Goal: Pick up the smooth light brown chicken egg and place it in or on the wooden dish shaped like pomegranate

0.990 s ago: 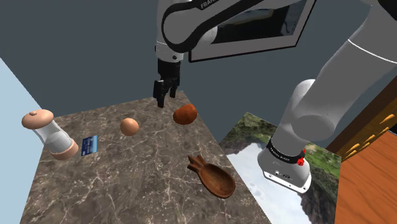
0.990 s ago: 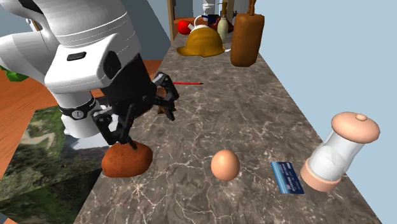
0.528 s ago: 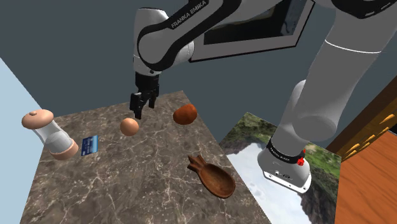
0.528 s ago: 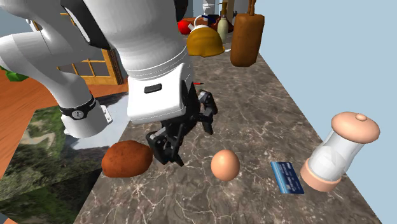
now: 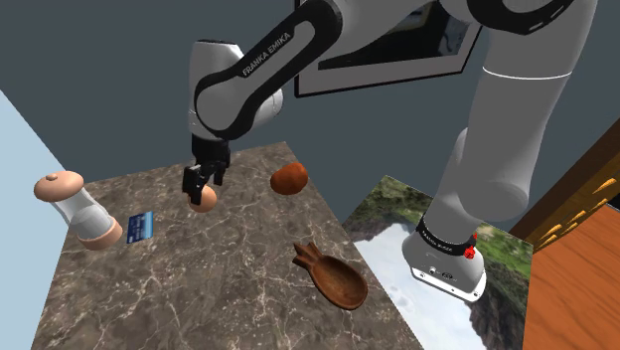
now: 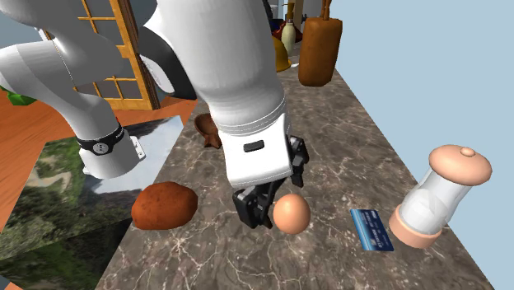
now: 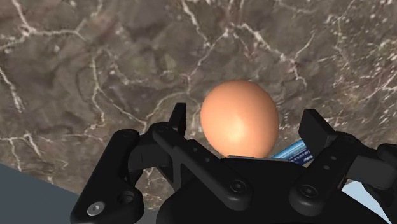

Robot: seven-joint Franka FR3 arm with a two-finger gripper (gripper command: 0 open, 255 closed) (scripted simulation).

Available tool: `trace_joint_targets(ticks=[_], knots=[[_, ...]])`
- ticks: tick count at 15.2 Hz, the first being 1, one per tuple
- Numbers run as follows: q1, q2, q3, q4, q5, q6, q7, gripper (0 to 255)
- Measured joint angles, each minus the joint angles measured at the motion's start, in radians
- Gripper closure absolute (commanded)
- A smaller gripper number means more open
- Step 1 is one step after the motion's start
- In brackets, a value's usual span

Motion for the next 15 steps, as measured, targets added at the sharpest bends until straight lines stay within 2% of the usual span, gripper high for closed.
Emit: trace_joint_targets(ticks=[3, 9, 10, 15], knots=[[0.006, 0.03, 0.001, -0.001, -0.004, 0.032, 0.002, 0], [0.008, 0.041, 0.001, 0.002, -0.006, 0.041, 0.003, 0], [0.008, 0.041, 0.001, 0.002, -0.006, 0.041, 0.003, 255], [0.008, 0.041, 0.001, 0.003, -0.006, 0.041, 0.004, 255]])
